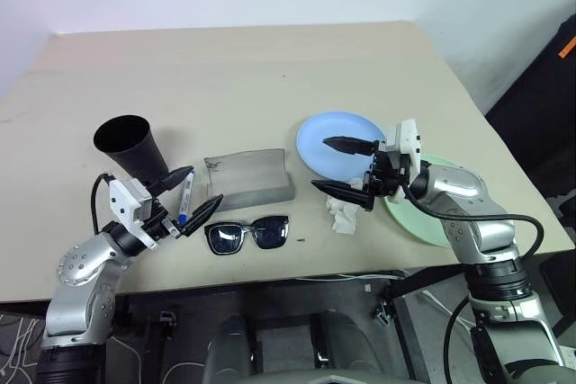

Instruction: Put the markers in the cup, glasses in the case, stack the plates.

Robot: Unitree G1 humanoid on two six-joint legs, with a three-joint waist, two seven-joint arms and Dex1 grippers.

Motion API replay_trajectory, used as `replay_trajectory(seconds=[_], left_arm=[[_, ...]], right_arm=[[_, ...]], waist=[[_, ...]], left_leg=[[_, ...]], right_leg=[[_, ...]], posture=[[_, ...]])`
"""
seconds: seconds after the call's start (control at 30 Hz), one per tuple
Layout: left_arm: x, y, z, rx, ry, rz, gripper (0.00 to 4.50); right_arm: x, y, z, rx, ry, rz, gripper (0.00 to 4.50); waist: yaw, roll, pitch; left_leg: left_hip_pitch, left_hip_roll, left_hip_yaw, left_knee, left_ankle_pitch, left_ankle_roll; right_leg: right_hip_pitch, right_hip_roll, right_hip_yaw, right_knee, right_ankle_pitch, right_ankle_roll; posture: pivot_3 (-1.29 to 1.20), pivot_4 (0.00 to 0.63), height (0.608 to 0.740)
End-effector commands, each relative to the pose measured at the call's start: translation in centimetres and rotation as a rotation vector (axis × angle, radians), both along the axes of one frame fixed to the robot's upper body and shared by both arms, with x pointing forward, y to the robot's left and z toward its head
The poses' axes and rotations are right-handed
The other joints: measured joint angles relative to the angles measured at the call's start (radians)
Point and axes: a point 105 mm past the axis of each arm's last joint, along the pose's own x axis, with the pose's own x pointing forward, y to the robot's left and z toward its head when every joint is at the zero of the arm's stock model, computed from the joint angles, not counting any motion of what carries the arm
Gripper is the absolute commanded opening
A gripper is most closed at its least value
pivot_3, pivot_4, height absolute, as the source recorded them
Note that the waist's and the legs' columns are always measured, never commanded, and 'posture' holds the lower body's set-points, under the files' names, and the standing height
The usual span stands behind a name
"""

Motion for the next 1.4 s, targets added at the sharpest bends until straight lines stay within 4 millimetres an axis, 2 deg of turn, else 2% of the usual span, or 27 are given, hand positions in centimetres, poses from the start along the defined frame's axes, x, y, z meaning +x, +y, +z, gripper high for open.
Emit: replay_trajectory(seconds=[0.03,0.2,0.43,0.63,0.77,0.97,1.13,1.4], left_arm=[[0.4,-0.7,1.2,0.008,-0.046,-0.032,4.47],[1.3,-1.4,1.2,0.011,-0.051,-0.059,4.47],[2.5,-2.5,1.6,0.011,-0.064,-0.117,4.47],[2.4,-4.5,0.7,0.002,-0.037,-0.178,4.47],[2.0,-5.3,-0.1,0.053,0.002,-0.236,4.47],[2.6,-5.8,0.4,0.098,-0.014,-0.268,4.47],[3.2,-6.3,0.9,0.100,-0.024,-0.281,4.47],[3.9,-7.5,0.5,0.086,-0.023,-0.308,4.47]], right_arm=[[-0.2,-0.7,1.2,0.021,-0.060,-0.024,4.50],[-0.4,-1.1,1.3,0.018,-0.076,-0.052,4.50],[-0.2,-2.8,1.3,-0.012,-0.052,-0.134,4.50],[-0.9,-5.5,-0.3,-0.106,0.059,-0.225,4.50],[-1.5,-6.2,-1.3,-0.180,0.189,-0.264,4.50],[-1.7,-7.7,-2.9,-0.292,0.335,-0.321,4.50],[-1.8,-8.6,-3.9,-0.405,0.299,-0.371,4.50],[-2.1,-10.5,-4.4,-0.451,0.401,-0.462,4.50]], waist=[[0.001,0.000,0.000],[0.005,0.000,0.000],[0.006,0.000,0.000],[0.009,0.000,0.000],[0.018,0.000,0.000],[0.027,0.000,0.000],[0.029,0.000,0.000],[0.028,0.000,0.000]], left_leg=[[0.000,0.000,0.000,0.000,0.000,0.000],[0.000,0.000,0.000,0.001,0.000,0.000],[0.000,-0.001,-0.001,0.001,0.000,0.000],[0.000,-0.001,-0.001,0.001,0.000,0.000],[0.001,-0.001,-0.001,0.002,0.000,0.000],[0.001,-0.001,-0.002,0.003,0.000,0.000],[0.000,-0.001,-0.002,0.002,-0.001,0.001],[0.000,-0.002,-0.002,0.002,-0.001,0.002]], right_leg=[[0.000,0.000,0.000,0.000,0.000,0.000],[0.001,0.000,-0.001,0.000,0.000,0.000],[0.002,0.000,-0.001,0.000,0.000,0.000],[0.002,0.000,-0.001,0.000,0.000,0.001],[0.002,0.001,0.000,0.000,0.000,0.001],[0.002,0.000,0.000,0.000,0.000,0.000],[0.002,0.000,0.000,-0.002,0.000,0.000],[0.003,0.001,0.000,-0.002,0.000,0.001]], posture=[[0.00,0.150,0.726],[0.00,0.150,0.726],[0.00,0.150,0.726],[0.00,0.150,0.726],[0.00,0.150,0.726],[0.00,0.150,0.726],[0.00,0.150,0.726],[0.00,0.150,0.726]])
